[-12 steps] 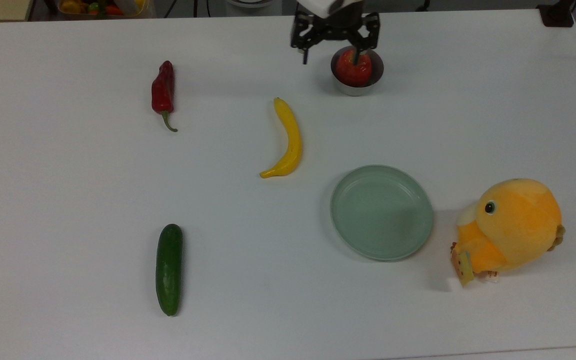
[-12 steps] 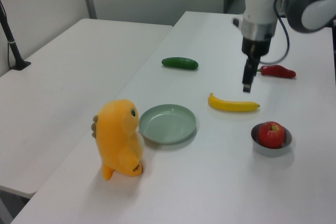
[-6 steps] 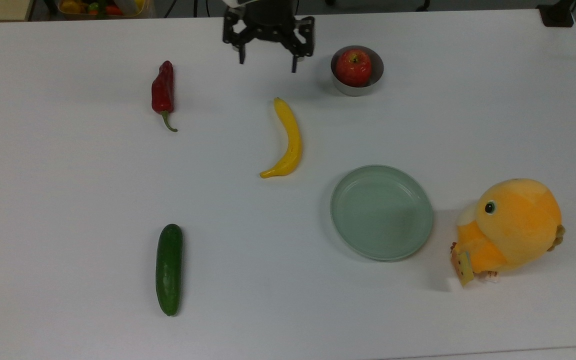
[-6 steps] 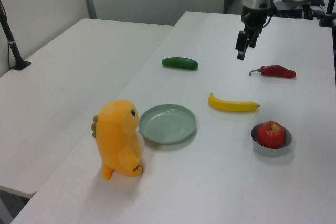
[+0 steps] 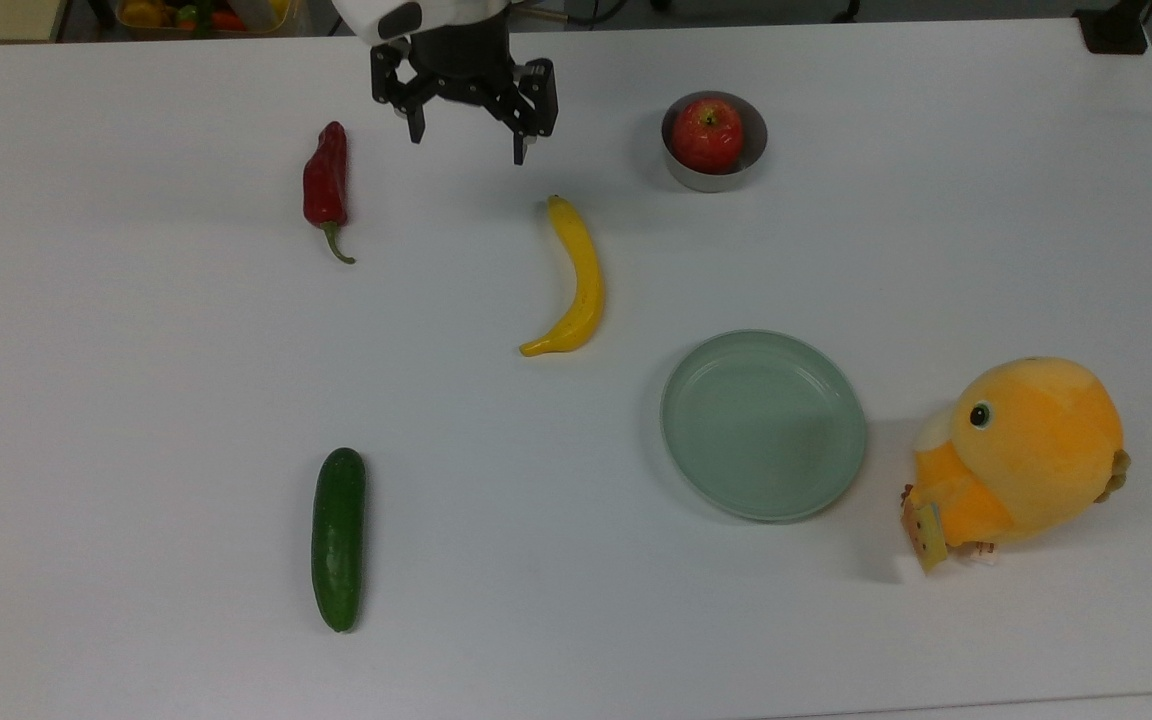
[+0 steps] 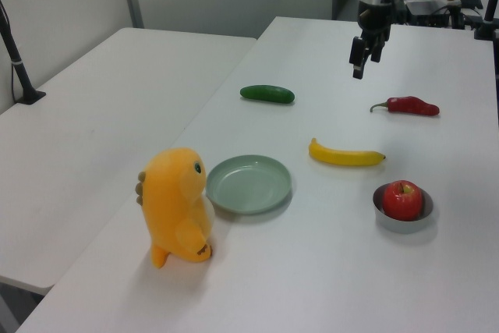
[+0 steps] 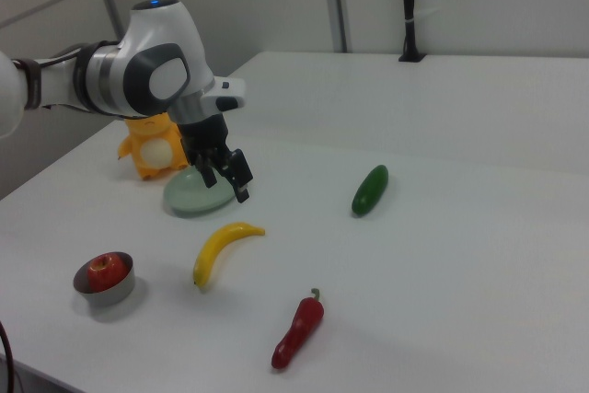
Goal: Put the red apple in the bowl
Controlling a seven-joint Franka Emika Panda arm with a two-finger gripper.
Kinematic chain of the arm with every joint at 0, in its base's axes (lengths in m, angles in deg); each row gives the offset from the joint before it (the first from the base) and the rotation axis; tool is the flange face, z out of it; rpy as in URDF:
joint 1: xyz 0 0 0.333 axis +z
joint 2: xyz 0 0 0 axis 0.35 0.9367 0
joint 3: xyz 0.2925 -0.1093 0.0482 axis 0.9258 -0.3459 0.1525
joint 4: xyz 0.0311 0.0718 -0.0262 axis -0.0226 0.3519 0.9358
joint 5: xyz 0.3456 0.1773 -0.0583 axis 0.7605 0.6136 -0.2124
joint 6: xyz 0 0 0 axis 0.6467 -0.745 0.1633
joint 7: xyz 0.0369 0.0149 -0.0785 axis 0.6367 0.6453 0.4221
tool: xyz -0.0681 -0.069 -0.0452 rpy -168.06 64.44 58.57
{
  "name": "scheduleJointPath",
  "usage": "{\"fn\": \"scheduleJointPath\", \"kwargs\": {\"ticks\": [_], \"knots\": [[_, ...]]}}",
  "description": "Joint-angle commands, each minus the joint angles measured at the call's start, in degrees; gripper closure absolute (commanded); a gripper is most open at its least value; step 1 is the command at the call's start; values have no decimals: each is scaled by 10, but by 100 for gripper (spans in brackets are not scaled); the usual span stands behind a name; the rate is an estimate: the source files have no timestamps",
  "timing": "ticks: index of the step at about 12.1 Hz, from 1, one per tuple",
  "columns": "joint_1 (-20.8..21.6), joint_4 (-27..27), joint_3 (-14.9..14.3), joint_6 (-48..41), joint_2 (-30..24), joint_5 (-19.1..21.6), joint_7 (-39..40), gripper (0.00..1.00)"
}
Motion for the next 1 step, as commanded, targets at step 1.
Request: {"fn": "scheduleJointPath", "kwargs": {"ticks": [1], "knots": [[0,-30,-1,-14,22,15,13,0]]}}
